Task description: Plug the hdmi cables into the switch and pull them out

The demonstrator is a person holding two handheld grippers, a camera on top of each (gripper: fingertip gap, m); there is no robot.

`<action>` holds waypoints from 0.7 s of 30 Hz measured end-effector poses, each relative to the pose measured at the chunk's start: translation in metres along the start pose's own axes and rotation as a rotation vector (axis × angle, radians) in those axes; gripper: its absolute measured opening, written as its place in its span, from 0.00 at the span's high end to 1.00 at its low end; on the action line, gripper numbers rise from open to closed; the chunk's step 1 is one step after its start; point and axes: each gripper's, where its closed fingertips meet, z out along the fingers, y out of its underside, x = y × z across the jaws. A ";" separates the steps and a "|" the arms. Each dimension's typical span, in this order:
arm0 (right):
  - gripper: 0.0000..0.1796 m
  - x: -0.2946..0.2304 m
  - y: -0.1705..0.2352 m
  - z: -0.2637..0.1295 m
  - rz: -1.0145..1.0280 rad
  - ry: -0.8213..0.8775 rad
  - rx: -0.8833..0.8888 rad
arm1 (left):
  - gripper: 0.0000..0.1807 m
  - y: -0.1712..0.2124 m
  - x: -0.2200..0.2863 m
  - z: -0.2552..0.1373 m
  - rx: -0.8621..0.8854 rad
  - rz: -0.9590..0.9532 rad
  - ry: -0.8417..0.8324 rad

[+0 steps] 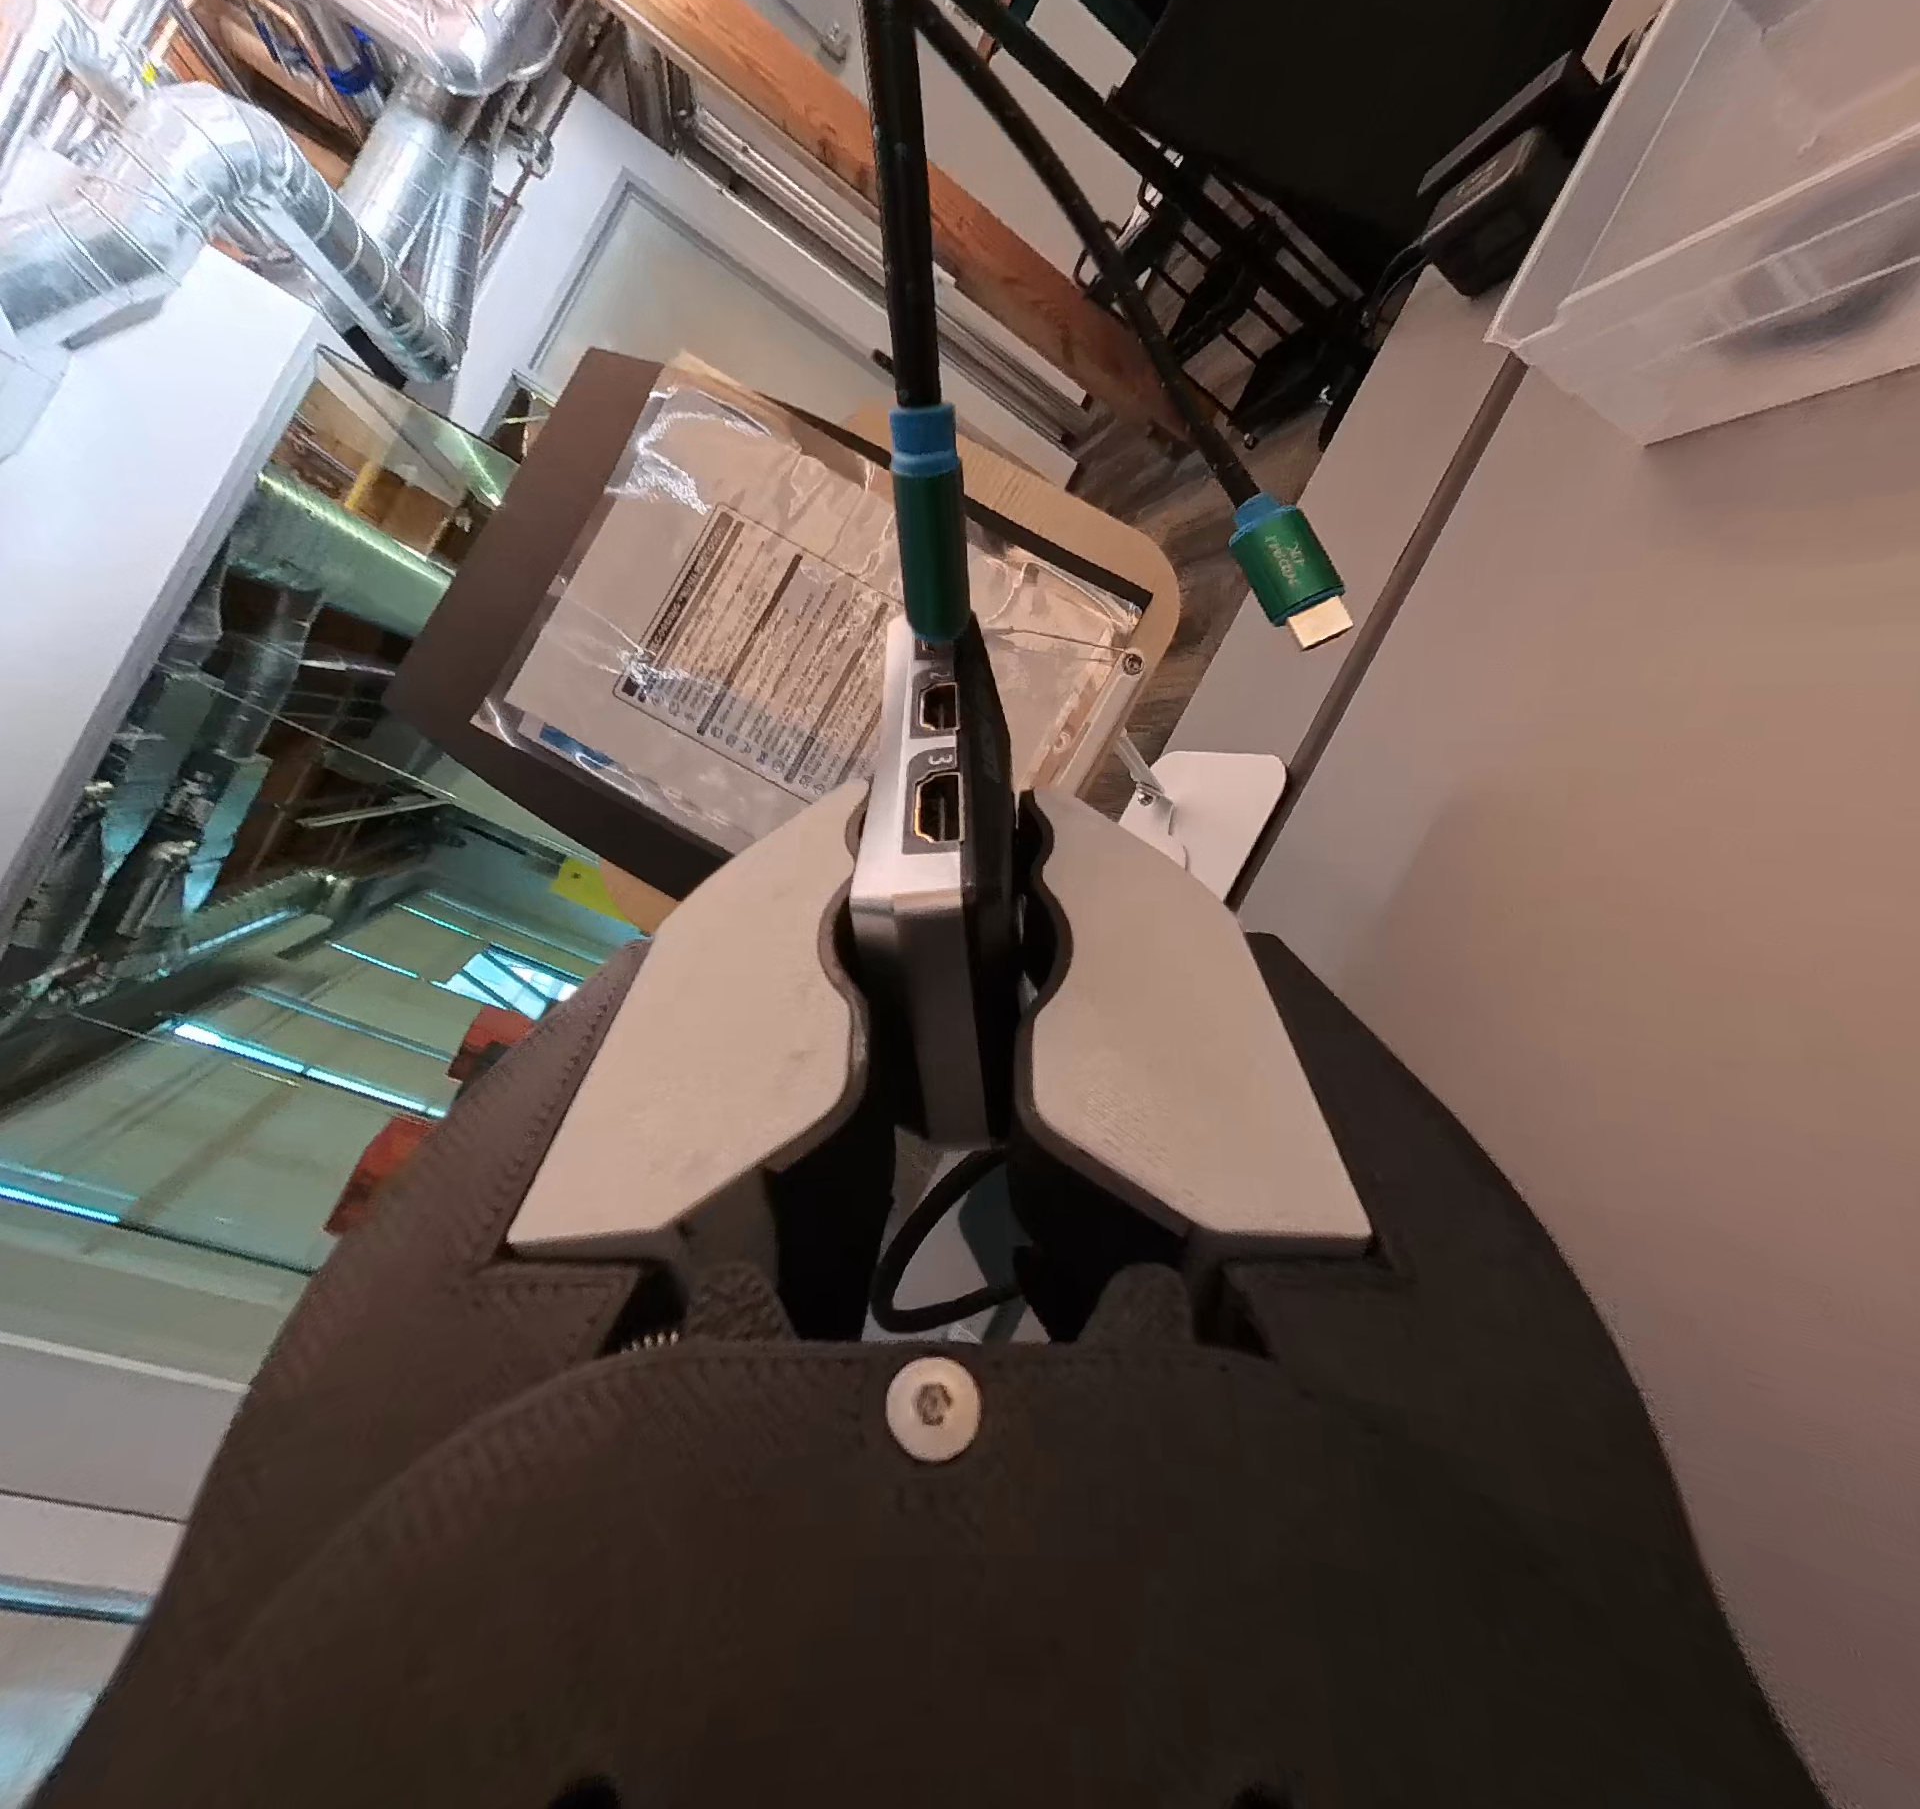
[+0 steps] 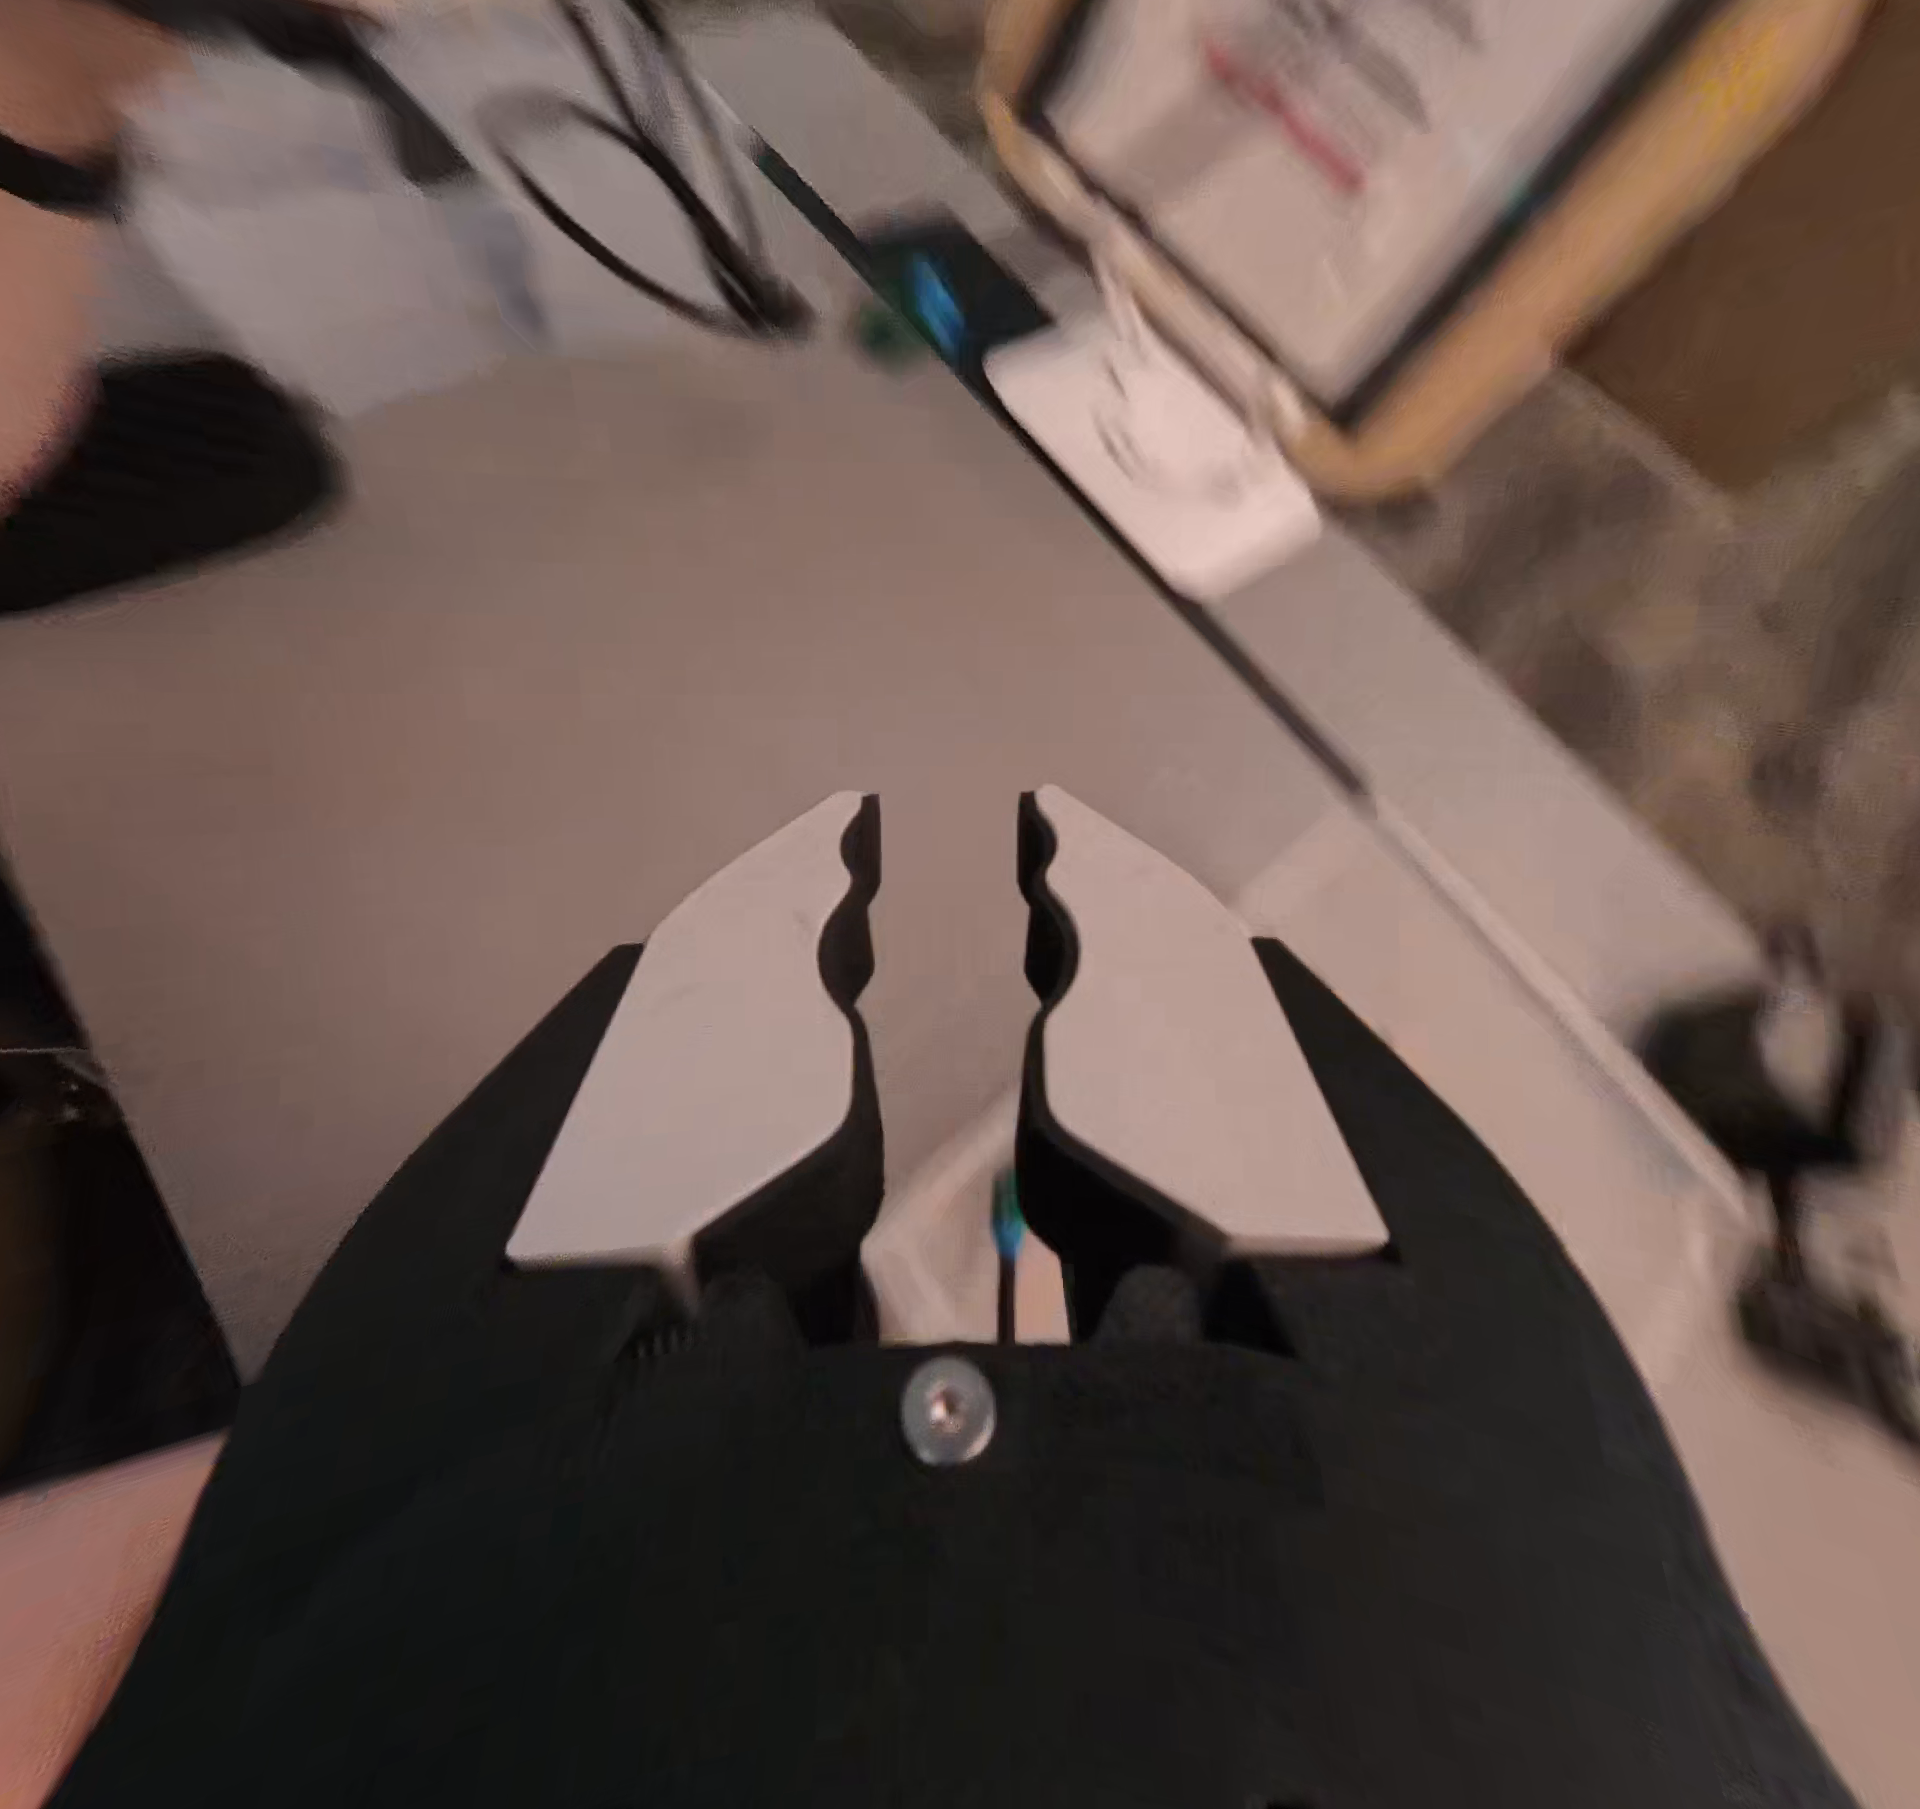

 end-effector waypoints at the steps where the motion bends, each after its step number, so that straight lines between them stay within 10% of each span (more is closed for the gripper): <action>1: 0.86 -0.018 -0.025 0.009 -0.061 -0.080 0.088 | 0.88 -0.002 0.001 0.000 0.005 0.015 -0.005; 4: 0.81 -0.067 -0.079 0.039 -0.151 -0.289 0.281 | 0.88 -0.005 0.005 0.001 0.008 0.056 -0.020; 11: 0.77 -0.075 -0.119 0.131 -0.023 -0.210 0.373 | 0.88 -0.012 0.020 0.006 0.000 0.163 -0.044; 21: 0.87 -0.063 -0.114 0.141 -0.003 -0.151 0.358 | 0.88 -0.017 0.042 0.014 0.002 0.220 -0.008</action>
